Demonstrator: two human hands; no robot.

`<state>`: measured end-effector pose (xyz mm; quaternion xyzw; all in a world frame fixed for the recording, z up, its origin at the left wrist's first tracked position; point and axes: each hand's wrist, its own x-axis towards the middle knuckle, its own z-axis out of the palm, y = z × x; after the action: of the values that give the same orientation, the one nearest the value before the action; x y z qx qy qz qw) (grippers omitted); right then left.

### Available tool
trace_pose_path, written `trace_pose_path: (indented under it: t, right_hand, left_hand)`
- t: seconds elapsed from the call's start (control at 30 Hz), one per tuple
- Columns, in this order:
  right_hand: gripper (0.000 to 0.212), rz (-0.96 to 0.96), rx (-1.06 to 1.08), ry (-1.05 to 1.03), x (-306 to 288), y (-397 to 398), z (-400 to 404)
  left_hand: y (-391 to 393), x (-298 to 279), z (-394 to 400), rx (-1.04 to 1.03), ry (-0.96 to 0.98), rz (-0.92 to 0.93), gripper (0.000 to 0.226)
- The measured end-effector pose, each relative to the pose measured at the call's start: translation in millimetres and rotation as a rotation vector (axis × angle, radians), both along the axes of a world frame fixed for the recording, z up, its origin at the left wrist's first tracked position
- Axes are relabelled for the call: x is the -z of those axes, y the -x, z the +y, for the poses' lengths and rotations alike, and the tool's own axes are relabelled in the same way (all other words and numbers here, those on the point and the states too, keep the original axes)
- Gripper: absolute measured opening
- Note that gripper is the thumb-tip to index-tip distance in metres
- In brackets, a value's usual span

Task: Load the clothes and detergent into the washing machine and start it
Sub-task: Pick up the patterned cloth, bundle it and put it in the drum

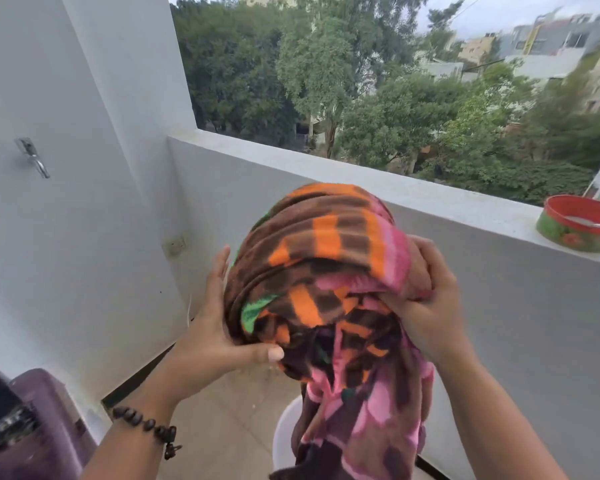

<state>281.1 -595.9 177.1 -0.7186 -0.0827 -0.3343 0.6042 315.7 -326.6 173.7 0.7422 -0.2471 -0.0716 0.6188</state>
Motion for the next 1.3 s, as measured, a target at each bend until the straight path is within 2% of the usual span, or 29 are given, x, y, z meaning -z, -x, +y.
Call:
trace_pose_path:
  t: [0.07, 0.13, 0.2, 0.27, 0.4, 0.47, 0.57, 0.67, 0.77, 0.8, 0.9, 0.93, 1.0, 1.07, 1.1, 1.13, 1.2, 1.3]
  right_hand:
    - [0.047, -0.022, 0.054, 0.178, -6, 2, 4]
    - [0.054, -0.054, 0.063, 0.361, -9, 4, 10]
    - [0.059, -0.07, 0.044, 0.467, -11, 6, 16]
    - [0.062, -0.084, 0.042, 0.501, -13, 8, 20]
    - [0.066, -0.049, 0.026, 0.494, -20, 13, 21]
    - [0.074, -0.017, -0.023, 0.474, -24, 15, 21]
    - [0.101, 0.073, -0.125, 0.424, -26, 13, 13]
    - [0.122, 0.216, -0.201, 0.349, -21, 11, -1]
    - [0.132, 0.323, -0.308, 0.127, -7, 10, -12]
    - [0.135, 0.348, -0.331, 0.055, -2, 10, -13]
    - [0.133, 0.384, -0.369, -0.131, 15, 7, -7]
    - [0.128, 0.392, -0.374, -0.204, 20, 7, -3]
    - [0.111, 0.398, -0.337, -0.337, 27, 3, 5]
    - [0.091, 0.372, -0.214, -0.387, 31, 0, 9]
    - [0.082, 0.355, -0.141, -0.395, 31, -1, 9]
    - [0.076, 0.336, -0.082, -0.401, 31, -1, 9]
    - [0.072, 0.28, -0.018, -0.403, 30, -2, 4]
    - [0.067, 0.145, -0.003, -0.291, 26, -2, -6]
  left_hand:
    - [2, -15, -2, -0.032, -0.167, -0.113, 0.14]
    - [3, -25, -8, -0.114, -0.376, -0.309, 0.142]
    - [1, -29, -14, -0.13, -0.491, -0.437, 0.14]
    - [-1, -34, -19, -0.131, -0.466, -0.508, 0.131]
    - [-4, -31, -22, -0.253, -0.231, -0.624, 0.081]
    - [-4, -30, -26, -0.308, -0.084, -0.579, 0.064]
    - [-8, -29, -27, -0.355, 0.114, -0.48, 0.052]
    - [-15, -27, -21, -0.424, 0.318, -0.35, 0.058]
    - [-26, -16, -13, -0.508, 0.562, -0.135, 0.061]
    - [-30, -12, -11, -0.514, 0.642, -0.056, 0.066]
    - [-33, -1, -16, -0.519, 0.826, 0.171, 0.107]
    - [-31, 3, -20, -0.522, 0.862, 0.219, 0.109]
    - [-25, 12, -29, -0.49, 0.879, 0.296, 0.094]
    - [-17, 23, -34, -0.454, 0.858, 0.347, 0.064]
    - [-14, 28, -36, -0.44, 0.82, 0.358, 0.059]
    - [-10, 31, -35, -0.41, 0.779, 0.362, 0.064]
    - [-4, 35, -30, -0.31, 0.665, 0.366, 0.092]
    - [4, 40, -12, -0.126, 0.36, 0.303, 0.116]
